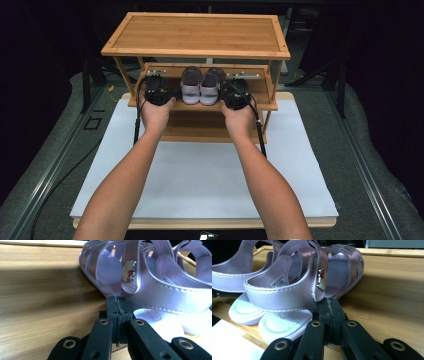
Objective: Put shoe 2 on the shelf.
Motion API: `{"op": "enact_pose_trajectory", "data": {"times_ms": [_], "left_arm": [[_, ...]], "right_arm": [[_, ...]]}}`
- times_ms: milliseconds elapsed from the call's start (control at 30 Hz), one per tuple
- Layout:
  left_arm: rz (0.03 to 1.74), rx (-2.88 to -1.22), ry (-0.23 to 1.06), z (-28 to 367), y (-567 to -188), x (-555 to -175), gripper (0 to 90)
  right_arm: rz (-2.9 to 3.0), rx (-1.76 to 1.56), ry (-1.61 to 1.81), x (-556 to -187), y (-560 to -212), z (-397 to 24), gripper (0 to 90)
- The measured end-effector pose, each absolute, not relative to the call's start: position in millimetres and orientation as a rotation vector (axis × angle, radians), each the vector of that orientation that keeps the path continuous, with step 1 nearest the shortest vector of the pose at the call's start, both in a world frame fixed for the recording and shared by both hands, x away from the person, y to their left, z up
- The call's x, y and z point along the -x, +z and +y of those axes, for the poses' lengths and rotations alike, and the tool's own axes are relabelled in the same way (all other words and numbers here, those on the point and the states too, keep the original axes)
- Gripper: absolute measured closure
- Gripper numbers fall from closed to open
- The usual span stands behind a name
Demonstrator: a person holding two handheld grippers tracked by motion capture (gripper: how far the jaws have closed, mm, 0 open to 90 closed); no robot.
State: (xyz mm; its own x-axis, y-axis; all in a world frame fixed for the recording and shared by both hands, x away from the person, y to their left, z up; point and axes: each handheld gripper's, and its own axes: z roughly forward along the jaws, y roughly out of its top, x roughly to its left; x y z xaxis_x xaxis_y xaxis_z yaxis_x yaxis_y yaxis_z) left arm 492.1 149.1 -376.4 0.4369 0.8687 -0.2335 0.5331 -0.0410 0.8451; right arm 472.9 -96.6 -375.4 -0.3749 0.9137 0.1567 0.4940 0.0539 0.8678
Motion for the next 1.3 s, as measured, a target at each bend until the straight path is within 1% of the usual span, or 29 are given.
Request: {"op": "enact_pose_trajectory", "data": {"times_ms": [100, 267, 433, 533, 667, 767, 1067, 1300], "left_arm": [[1.22, -1.727, 0.443, 146, -376, -495, 90.0], [1.205, -1.726, 0.425, 146, -378, -498, 90.0], [1.215, -1.746, 0.461, 143, -375, -497, 90.0], [1.216, -1.744, 0.451, 145, -375, -498, 90.0], [1.198, -1.764, 0.474, 145, -376, -498, 90.0], [1.202, -1.749, 0.47, 147, -377, -497, 89.9], [1.173, -1.744, 0.489, 154, -370, -486, 89.7], [1.165, -1.733, 0.475, 165, -363, -477, 89.7]], "right_arm": [[1.912, -1.405, 1.248, -477, -374, -97, 90.0], [1.937, -1.42, 1.302, -483, -376, -104, 90.0], [1.921, -1.419, 1.295, -482, -376, -103, 90.0], [1.905, -1.435, 1.282, -483, -376, -102, 90.0], [1.899, -1.445, 1.277, -484, -376, -103, 90.0], [1.905, -1.416, 1.252, -483, -377, -104, 87.4], [1.868, -1.365, 1.197, -474, -370, -110, 88.2], [1.86, -1.347, 1.208, -461, -362, -114, 87.6]]}}
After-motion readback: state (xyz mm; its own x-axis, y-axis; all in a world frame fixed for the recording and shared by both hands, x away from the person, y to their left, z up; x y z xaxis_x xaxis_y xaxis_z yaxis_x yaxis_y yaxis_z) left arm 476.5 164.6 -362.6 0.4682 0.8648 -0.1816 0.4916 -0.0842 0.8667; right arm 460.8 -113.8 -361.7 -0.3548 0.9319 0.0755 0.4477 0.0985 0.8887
